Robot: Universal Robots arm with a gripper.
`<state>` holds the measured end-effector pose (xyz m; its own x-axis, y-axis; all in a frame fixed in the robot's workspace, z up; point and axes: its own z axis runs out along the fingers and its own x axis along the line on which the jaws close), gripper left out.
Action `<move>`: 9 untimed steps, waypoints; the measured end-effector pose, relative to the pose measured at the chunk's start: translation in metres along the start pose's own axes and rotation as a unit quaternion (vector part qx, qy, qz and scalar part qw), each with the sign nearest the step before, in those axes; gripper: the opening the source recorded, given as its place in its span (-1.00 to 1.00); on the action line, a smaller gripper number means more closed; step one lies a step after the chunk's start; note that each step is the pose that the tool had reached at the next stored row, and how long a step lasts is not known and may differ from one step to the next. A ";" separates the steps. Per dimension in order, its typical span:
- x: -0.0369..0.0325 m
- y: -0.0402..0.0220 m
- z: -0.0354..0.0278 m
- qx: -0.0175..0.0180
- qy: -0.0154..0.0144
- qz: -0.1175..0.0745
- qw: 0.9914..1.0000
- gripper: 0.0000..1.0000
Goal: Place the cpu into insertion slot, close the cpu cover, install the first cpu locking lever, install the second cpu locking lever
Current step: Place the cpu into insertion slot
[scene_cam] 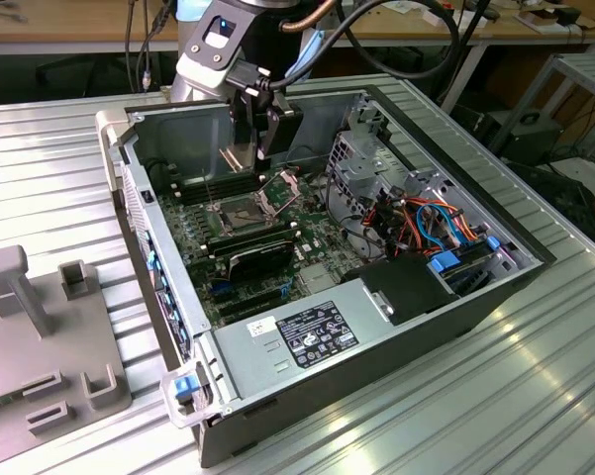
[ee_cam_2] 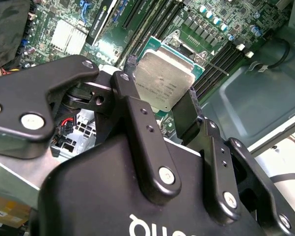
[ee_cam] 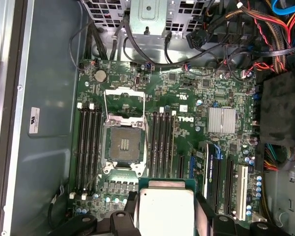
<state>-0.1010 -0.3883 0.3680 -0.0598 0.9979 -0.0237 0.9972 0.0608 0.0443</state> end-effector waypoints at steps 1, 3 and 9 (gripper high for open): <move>0.0000 0.0000 0.0004 0.000 0.000 0.000 1.000 0.09; 0.0000 0.0000 0.0004 0.000 0.000 0.000 1.000 0.09; 0.0000 0.0000 0.0006 0.000 0.000 0.000 1.000 0.09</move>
<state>-0.1010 -0.3883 0.3674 -0.0598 0.9979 -0.0237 0.9972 0.0608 0.0443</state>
